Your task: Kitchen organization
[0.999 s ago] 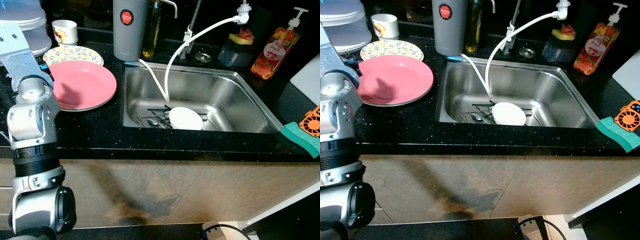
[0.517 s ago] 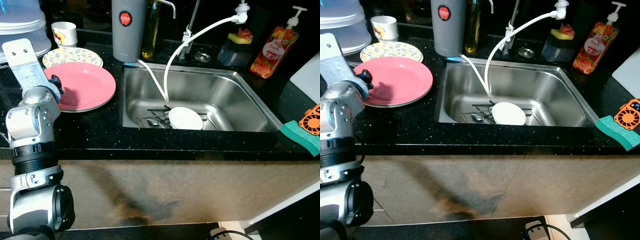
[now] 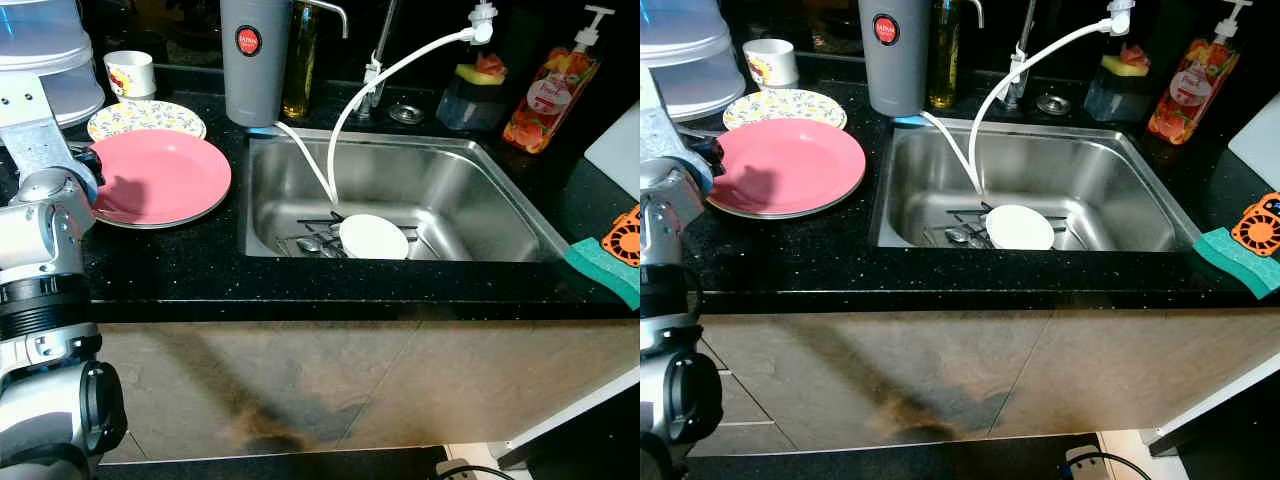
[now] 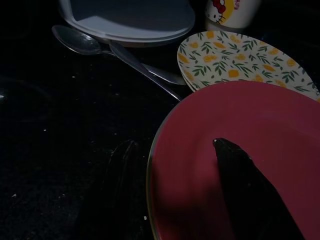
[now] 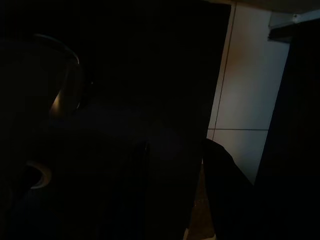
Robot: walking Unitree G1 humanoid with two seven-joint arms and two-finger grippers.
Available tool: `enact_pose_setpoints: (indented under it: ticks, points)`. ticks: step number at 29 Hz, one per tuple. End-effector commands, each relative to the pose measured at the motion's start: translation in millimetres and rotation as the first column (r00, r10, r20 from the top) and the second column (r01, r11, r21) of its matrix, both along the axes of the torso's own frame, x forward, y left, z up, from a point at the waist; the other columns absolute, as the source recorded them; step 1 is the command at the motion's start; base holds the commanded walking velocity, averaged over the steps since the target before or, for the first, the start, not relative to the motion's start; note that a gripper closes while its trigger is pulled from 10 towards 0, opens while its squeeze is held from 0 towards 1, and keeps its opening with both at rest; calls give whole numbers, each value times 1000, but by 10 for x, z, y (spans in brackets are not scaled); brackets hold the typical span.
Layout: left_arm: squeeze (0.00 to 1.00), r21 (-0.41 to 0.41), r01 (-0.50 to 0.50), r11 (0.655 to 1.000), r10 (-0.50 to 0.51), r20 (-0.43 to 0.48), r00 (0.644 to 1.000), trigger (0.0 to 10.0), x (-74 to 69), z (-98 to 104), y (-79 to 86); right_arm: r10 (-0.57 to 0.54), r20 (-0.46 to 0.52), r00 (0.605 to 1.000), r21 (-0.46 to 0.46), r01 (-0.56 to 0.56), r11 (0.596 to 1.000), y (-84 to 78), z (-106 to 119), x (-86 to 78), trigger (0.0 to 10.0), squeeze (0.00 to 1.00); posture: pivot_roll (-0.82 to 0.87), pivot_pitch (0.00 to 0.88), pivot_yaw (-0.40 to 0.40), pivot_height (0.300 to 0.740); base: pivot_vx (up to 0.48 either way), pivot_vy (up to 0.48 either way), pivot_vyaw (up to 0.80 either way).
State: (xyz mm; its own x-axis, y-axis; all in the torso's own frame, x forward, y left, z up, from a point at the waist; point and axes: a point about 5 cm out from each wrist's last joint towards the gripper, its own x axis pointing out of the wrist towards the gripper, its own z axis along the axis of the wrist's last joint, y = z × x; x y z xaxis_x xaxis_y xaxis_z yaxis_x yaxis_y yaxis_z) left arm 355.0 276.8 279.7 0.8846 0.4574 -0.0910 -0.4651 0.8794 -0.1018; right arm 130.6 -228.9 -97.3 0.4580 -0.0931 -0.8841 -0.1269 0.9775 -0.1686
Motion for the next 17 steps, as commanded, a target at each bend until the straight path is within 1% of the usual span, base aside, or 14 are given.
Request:
enact_pose_setpoints:
  ticks: [1,2,5,6,9,11,13,16,17]
  points:
    - [0,-15,2,1000,-2,8,1000,10000,13,15,16,-16,-6,1000,-12,16,1000,-59,3,-33,10000,0,174,0,-69,740,0,0,0]
    - [0,-30,7,1000,-6,13,1000,10000,15,12,23,-14,-1,1000,-9,14,1000,-54,8,-13,10000,0,173,0,-72,740,0,0,0]
    - [0,-110,40,993,-39,11,999,10000,41,-34,11,-10,21,1000,-3,11,1000,-39,33,70,10000,0,167,0,-75,740,0,0,0]
    - [0,-122,43,992,-42,10,999,10000,46,-41,9,-10,26,1000,-3,10,1000,-38,39,85,10000,0,167,0,-75,740,0,0,0]
    - [0,-124,43,991,-42,8,999,10000,56,-50,14,-11,32,999,-2,11,1000,-41,48,108,10000,0,165,0,-74,740,0,0,0]
    - [0,-154,51,987,-51,9,999,10000,64,-71,23,-11,36,999,-2,11,1000,-44,53,118,10000,0,165,0,-74,740,0,0,0]
    - [0,-207,64,976,-63,8,998,10000,70,-115,41,-8,37,999,-3,8,1000,-45,52,116,10000,0,165,0,-74,740,0,0,0]
    - [0,-214,62,975,-62,3,998,10000,74,-146,60,-7,37,999,-3,7,1000,-43,52,116,10000,0,166,0,-77,740,0,0,0]
    - [0,-237,61,970,-65,-8,998,10000,76,-198,76,-7,38,999,-2,7,1000,-39,50,112,10000,0,166,0,-77,740,0,0,0]
